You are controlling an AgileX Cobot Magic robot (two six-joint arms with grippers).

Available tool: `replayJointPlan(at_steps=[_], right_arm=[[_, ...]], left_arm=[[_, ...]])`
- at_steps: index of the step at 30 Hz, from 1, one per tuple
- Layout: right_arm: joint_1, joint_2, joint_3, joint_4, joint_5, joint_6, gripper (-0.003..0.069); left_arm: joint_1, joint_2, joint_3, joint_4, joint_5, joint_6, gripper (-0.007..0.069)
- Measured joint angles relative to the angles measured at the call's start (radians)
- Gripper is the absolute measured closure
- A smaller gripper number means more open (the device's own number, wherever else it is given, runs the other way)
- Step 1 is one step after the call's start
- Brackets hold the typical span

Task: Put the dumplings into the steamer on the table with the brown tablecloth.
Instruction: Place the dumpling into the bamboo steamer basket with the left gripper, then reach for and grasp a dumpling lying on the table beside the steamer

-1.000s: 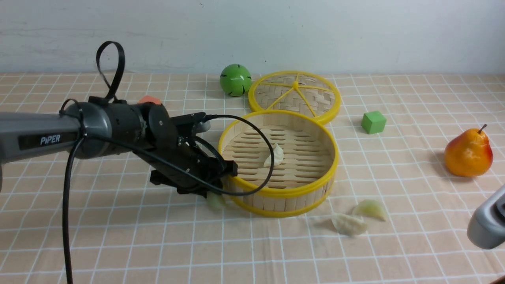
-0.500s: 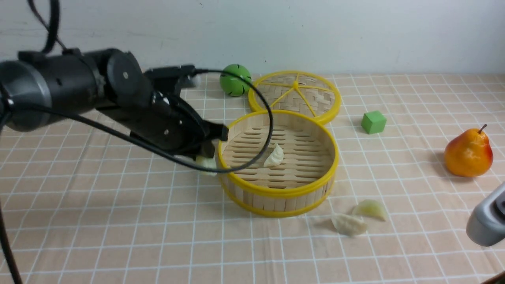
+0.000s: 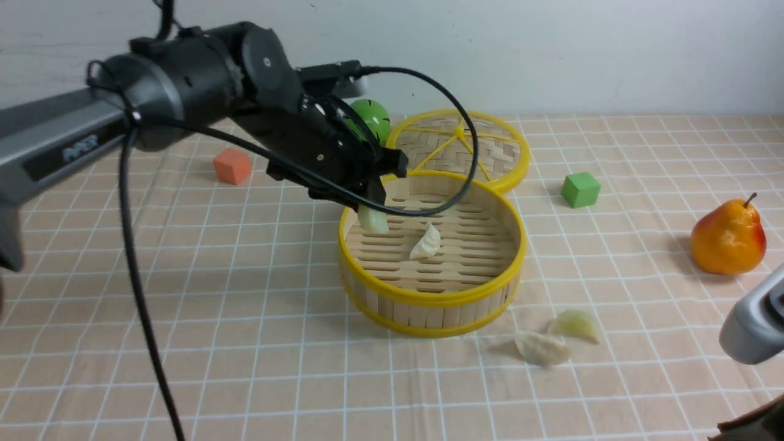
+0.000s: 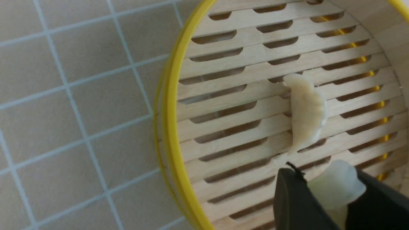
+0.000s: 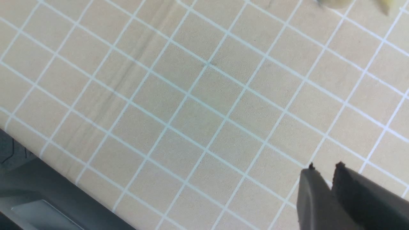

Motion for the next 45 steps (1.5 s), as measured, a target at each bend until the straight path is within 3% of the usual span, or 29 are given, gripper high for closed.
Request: replayJointPlan(at_steps=[7,10,15,20,25,28,33,37,38,39,41,45], right_arm=[[0.0,0.001,0.0,0.0,0.004,0.043,0.0559],[-0.001,0.014,0.0,-0.008,0.004,0.066,0.0556],[-0.035,0.071,-0.001,-0.043,0.004,0.104,0.0554],[-0.16,0.191,-0.083,-0.072,-0.003,0.076,0.0554],[-0.273,0.3,-0.192,-0.007,-0.05,-0.074,0.0554],[-0.297,0.392,-0.253,0.067,-0.104,-0.202,0.0541],[-0.258,0.537,-0.307,0.13,-0.144,-0.362,0.0465],[-0.184,0.696,-0.344,0.14,-0.221,-0.449,0.0292],[-0.184,0.703,-0.344,0.139,-0.228,-0.449,0.0284],[-0.171,0.751,-0.347,0.135,-0.274,-0.45,0.0232],[-0.163,0.827,-0.348,0.12,-0.344,-0.449,0.0163],[-0.163,0.918,-0.348,0.086,-0.414,-0.437,0.0125]], left_arm=[[-0.057,0.129,-0.112,0.263,0.04,-0.171,0.045],[-0.057,0.156,-0.117,0.311,0.051,-0.197,0.0442],[-0.058,0.168,-0.118,0.319,0.052,-0.206,0.0319],[-0.058,0.106,-0.119,0.317,0.086,-0.209,0.0157],[-0.057,-0.038,-0.119,0.321,0.156,-0.206,0.0136],[-0.057,-0.172,-0.12,0.322,0.219,-0.188,0.0174],[-0.057,-0.344,-0.12,0.339,0.284,-0.184,0.032],[-0.057,-0.47,-0.12,0.349,0.374,-0.184,0.0545],[-0.057,-0.48,-0.12,0.349,0.38,-0.184,0.0566],[-0.057,-0.505,-0.12,0.35,0.425,-0.184,0.062],[-0.057,-0.544,-0.118,0.349,0.461,-0.185,0.0638],[-0.057,-0.634,-0.043,0.337,0.46,-0.191,0.0638]])
